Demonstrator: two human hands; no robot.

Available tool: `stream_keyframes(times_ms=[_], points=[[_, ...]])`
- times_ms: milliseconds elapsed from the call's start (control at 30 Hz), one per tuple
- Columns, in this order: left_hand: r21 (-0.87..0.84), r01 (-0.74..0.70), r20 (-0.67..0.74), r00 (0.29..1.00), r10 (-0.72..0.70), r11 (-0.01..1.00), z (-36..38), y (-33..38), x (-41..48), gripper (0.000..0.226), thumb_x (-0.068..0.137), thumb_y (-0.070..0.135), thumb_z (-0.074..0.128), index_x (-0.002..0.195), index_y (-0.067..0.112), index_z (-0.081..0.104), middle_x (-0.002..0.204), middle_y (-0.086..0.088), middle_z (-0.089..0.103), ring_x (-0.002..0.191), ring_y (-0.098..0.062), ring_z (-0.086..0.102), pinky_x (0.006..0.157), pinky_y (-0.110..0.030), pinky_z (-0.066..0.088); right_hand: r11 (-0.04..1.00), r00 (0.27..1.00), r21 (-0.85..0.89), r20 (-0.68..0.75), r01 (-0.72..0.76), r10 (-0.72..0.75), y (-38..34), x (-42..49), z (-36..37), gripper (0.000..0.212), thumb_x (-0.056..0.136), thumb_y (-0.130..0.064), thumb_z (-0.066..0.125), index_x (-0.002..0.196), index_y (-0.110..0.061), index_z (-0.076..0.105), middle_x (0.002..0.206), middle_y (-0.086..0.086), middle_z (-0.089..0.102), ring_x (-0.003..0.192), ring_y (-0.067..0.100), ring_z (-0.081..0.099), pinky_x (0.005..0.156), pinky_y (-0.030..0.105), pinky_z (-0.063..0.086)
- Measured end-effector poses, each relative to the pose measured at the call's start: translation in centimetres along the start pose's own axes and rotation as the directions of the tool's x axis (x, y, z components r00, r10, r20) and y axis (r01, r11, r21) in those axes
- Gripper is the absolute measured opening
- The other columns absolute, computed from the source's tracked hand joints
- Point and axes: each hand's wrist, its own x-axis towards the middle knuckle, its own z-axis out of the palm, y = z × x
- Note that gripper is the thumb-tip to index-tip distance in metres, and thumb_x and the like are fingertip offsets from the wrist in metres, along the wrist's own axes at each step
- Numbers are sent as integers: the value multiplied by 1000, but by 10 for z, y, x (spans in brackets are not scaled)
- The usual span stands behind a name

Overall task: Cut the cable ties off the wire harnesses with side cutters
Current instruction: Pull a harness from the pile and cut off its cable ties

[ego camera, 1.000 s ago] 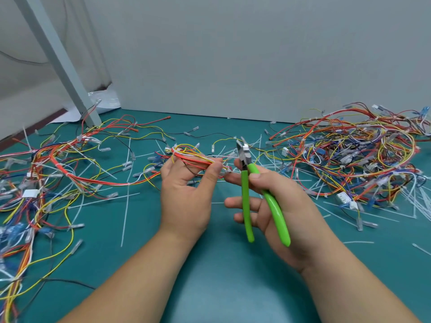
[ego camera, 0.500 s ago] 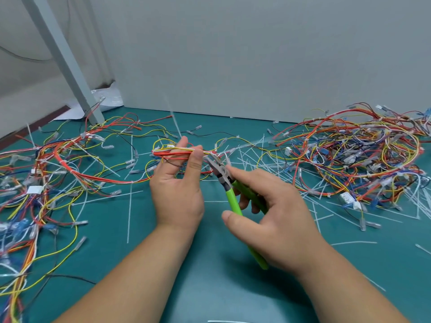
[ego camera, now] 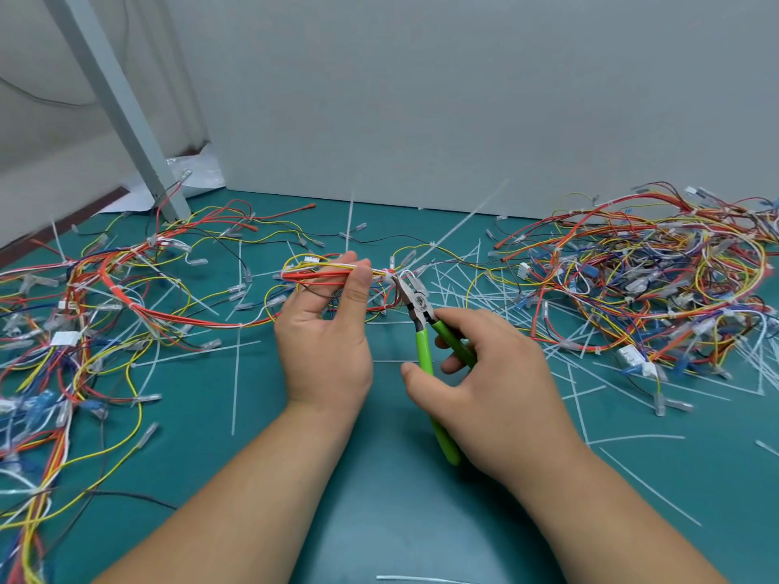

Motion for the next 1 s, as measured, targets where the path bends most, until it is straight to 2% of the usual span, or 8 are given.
stream_keyframes(times_ms=[67, 200, 400, 633, 900, 1000], points=[[16, -2, 9, 1000, 2, 1000, 0, 1, -1, 22, 86, 38, 74, 100, 22, 77, 109, -2, 77, 113, -18, 69, 100, -30, 50, 1000, 1000, 13, 8, -4, 4, 0, 0, 1, 49, 69, -49, 75, 115, -37, 68, 94, -18, 62, 77, 1, 63, 73, 4, 42], [38, 3, 28, 1000, -4, 999, 1, 1, -1, 15, 87, 36, 75, 98, 26, 78, 110, -2, 77, 114, -18, 68, 99, -30, 49, 1000, 1000, 27, 0, -3, 3, 2, 0, 2, 44, 69, -48, 77, 112, -39, 69, 92, -17, 62, 76, 3, 64, 72, 8, 45], [26, 3, 34, 999, -4, 1000, 2, 3, -1, 29, 82, 43, 72, 101, 22, 77, 110, -3, 77, 113, -17, 68, 97, -27, 50, 1000, 1000, 18, 9, -8, 8, 3, 1, 1, 44, 70, -45, 77, 113, -38, 70, 92, -18, 62, 76, 3, 64, 70, 7, 44], [2, 16, 30, 999, -16, 1000, 3, 3, -1, 21, 83, 43, 77, 95, 27, 77, 110, -4, 77, 113, -19, 69, 97, -28, 49, 1000, 1000, 18, 21, 7, -7, 4, 0, 2, 45, 70, -43, 76, 114, -39, 69, 94, -19, 61, 81, 4, 64, 70, 9, 46], [13, -14, 57, 998, 13, 1000, 3, 2, -2, 16, 78, 50, 74, 88, 40, 80, 108, 4, 77, 113, -17, 69, 103, -37, 50, 1000, 1000, 0, 20, 4, -4, 7, 1, 1, 50, 76, -37, 84, 123, -36, 69, 95, -19, 61, 81, 4, 63, 71, 11, 47], [11, -7, 57, 998, 7, 1000, 3, 2, -1, 15, 79, 50, 74, 87, 39, 80, 108, 5, 77, 112, -15, 68, 102, -34, 50, 1000, 1000, 4, 23, 12, -13, 7, 2, 1, 44, 76, -38, 82, 119, -37, 70, 94, -18, 61, 81, 5, 63, 73, 20, 51]])
